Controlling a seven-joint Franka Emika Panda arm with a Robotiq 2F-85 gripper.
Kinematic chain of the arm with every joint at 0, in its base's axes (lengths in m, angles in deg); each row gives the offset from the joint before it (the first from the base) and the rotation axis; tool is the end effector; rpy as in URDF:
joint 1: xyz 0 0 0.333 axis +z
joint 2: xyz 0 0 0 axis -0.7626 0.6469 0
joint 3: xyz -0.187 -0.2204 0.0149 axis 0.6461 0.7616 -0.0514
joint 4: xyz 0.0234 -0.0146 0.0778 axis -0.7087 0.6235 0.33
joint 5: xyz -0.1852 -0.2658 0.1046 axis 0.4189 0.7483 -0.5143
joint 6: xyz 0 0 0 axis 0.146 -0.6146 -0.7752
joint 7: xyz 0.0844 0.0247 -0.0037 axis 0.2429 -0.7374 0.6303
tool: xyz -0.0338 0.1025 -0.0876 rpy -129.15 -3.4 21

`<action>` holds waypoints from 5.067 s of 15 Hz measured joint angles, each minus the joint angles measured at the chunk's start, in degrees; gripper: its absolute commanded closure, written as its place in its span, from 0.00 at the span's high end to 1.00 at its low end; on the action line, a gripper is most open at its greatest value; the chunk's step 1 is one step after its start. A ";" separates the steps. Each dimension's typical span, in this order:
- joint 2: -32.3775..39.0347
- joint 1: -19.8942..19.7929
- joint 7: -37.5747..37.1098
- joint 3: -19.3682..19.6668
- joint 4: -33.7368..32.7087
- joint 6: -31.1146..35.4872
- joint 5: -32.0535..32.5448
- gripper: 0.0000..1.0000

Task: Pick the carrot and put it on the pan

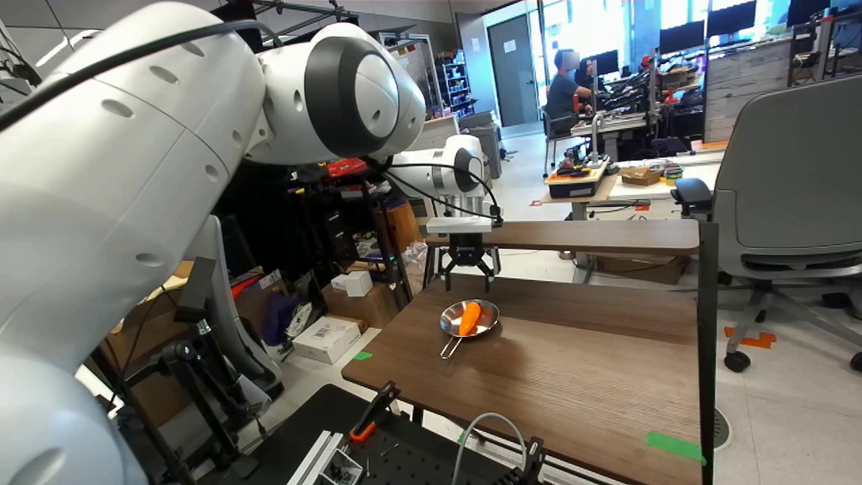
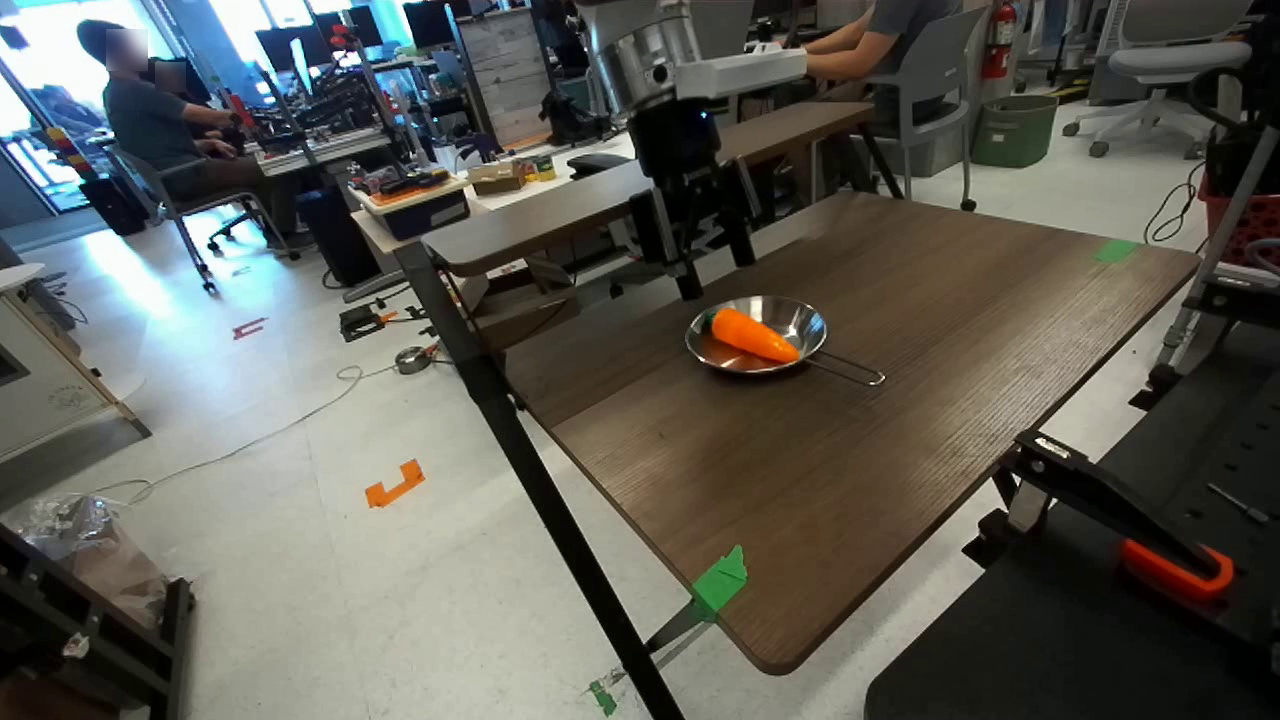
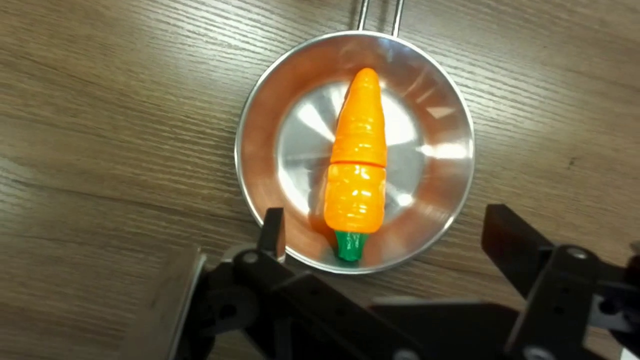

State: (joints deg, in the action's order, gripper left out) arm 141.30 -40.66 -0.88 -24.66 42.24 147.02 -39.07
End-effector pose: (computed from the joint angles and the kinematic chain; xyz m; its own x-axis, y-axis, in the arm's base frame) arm 0.6212 0.1429 0.1473 0.8847 0.3486 -0.3097 0.3444 -0.9362 -0.0700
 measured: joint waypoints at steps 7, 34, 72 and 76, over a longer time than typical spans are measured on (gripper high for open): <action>-2.15 0.91 -0.01 -0.09 0.79 1.82 0.29 1.00; -10.82 0.97 -0.77 0.25 13.77 8.29 1.35 1.00; -10.74 0.93 -1.01 0.40 13.82 8.29 1.38 1.00; -10.74 0.93 -1.01 0.40 13.82 8.29 1.38 1.00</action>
State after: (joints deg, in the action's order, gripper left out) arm 130.56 -39.74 -1.89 -24.26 56.06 155.31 -37.69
